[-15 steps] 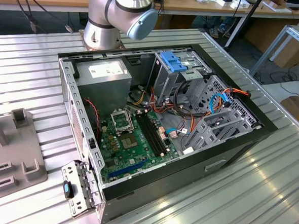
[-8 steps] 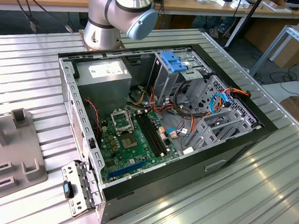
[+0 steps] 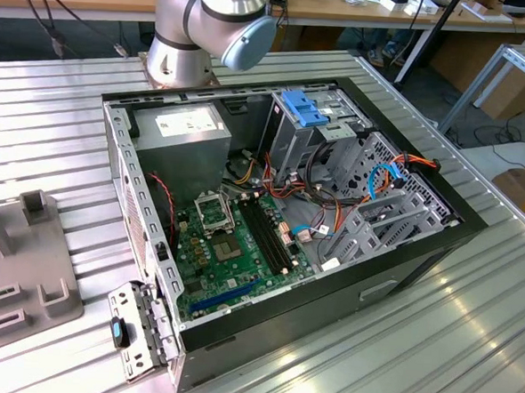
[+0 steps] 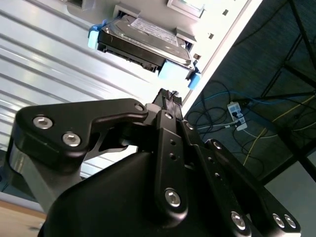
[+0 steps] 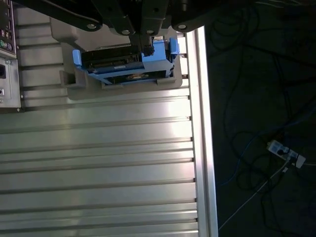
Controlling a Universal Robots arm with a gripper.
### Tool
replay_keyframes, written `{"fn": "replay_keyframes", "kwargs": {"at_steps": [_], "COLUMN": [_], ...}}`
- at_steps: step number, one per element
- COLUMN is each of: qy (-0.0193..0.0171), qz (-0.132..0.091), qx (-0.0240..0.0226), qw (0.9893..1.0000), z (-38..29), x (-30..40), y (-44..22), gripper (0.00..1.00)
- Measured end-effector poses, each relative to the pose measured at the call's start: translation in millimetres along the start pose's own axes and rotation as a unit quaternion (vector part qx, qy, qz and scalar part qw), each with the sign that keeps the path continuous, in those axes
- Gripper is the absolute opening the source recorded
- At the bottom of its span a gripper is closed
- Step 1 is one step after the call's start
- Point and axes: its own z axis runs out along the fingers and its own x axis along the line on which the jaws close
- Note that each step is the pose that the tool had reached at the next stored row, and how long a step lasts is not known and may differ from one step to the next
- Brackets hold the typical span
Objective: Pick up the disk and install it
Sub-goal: 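Reach for the disk, then pick up the disk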
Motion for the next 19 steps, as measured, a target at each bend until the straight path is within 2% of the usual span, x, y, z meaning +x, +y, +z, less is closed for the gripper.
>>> {"fn": "replay_keyframes", "kwargs": {"at_steps": [3,4,19], "qy": [0.0001,0.0,0.0001], "qz": [0.0,0.0,0.0], "qx": [0.0,0.0,0.0], "qw": [1.0,1.0,1.0], "z": [1.0,1.5,3.9], "x": [1.5,1.6,1.7], "y": [-10.1,-11.6,-12.0], "gripper": [0.11,0.11,0.11]}}
